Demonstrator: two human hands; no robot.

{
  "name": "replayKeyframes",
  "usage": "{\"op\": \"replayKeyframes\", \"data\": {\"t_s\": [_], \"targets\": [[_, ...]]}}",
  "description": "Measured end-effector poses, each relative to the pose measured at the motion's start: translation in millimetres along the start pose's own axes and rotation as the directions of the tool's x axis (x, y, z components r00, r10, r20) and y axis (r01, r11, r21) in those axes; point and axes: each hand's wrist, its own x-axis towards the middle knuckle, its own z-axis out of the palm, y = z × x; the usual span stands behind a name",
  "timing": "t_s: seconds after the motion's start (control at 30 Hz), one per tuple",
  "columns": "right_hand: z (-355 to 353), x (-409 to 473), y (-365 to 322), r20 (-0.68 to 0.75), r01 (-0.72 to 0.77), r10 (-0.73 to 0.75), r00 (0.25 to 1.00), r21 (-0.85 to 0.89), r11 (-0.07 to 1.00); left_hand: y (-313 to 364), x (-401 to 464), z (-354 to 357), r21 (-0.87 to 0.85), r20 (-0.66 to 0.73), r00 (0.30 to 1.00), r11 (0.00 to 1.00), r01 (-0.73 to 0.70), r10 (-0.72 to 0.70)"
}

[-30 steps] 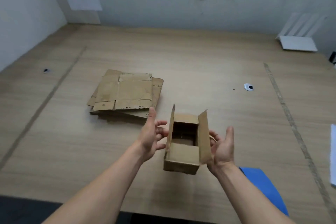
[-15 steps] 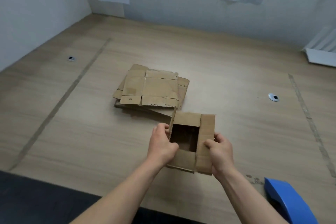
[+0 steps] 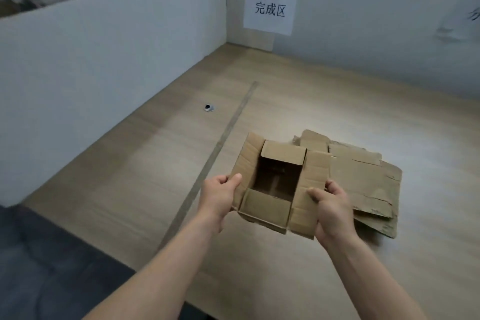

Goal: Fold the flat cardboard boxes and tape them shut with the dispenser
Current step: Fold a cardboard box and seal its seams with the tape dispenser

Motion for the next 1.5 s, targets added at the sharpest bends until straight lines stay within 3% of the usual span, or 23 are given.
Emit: {"op": "replayKeyframes", "data": {"t_s": [0.13, 0.2, 0.27, 0.37, 0.47, 0.53, 0.6, 0.7, 0.83, 0.93, 1.2, 1.5], "targets": [[77, 3, 5, 0.054, -0.069, 0.069, 0.996, 0.001, 0.998, 20, 31, -59, -0.156, -0.142, 0.988, 0.987, 0.034, -0.057], [106, 5, 8, 0.086, -0.094, 0.093, 0.992, 0.002, 0.996, 24, 44, -82, -0.116, -0.228, 0.974, 0.993, -0.005, -0.022], [132, 5, 11, 0.119, -0.111, 0.111, 0.987, -0.006, 0.994, 29, 55, -102, 0.161, -0.353, 0.930, 0.986, -0.046, 0.101], [165, 0, 16, 0.145, -0.087, 0.087, 0.986, -0.008, 0.996, 40, 57, -118, 0.594, -0.424, 0.884, 0.797, 0.107, 0.198], [191, -8, 24, 0.163, -0.045, 0.048, 0.985, -0.024, 0.999, 47, 57, -127, 0.740, -0.423, 0.879, 0.644, 0.195, 0.220], [205, -13, 28, 0.185, -0.033, 0.039, 0.982, -0.039, 0.999, 46, 59, -136, 0.762, -0.453, 0.860, 0.603, 0.238, 0.234], [218, -15, 32, 0.196, -0.022, 0.034, 0.980, -0.061, 0.998, 42, 64, -149, 0.749, -0.472, 0.855, 0.609, 0.261, 0.214], [241, -11, 37, 0.189, -0.043, 0.054, 0.981, -0.061, 0.997, 42, 84, -174, 0.639, -0.482, 0.871, 0.719, 0.275, 0.094], [290, 18, 42, 0.115, -0.138, 0.143, 0.983, -0.045, 0.989, 60, 136, -213, 0.489, -0.346, 0.938, 0.848, 0.206, -0.029], [339, 49, 42, 0.043, -0.199, 0.200, 0.979, -0.021, 0.980, 77, 186, -245, 0.376, -0.269, 0.963, 0.919, 0.121, -0.016], [476, 109, 45, 0.107, -0.238, 0.233, 0.967, 0.039, 0.970, 118, 297, -315, 0.116, -0.479, 0.877, 0.993, 0.016, 0.042], [542, 157, 62, 0.169, -0.250, 0.250, 0.954, -0.017, 0.968, 122, 381, -333, 0.095, -0.569, 0.821, 0.995, 0.003, 0.052]]}}
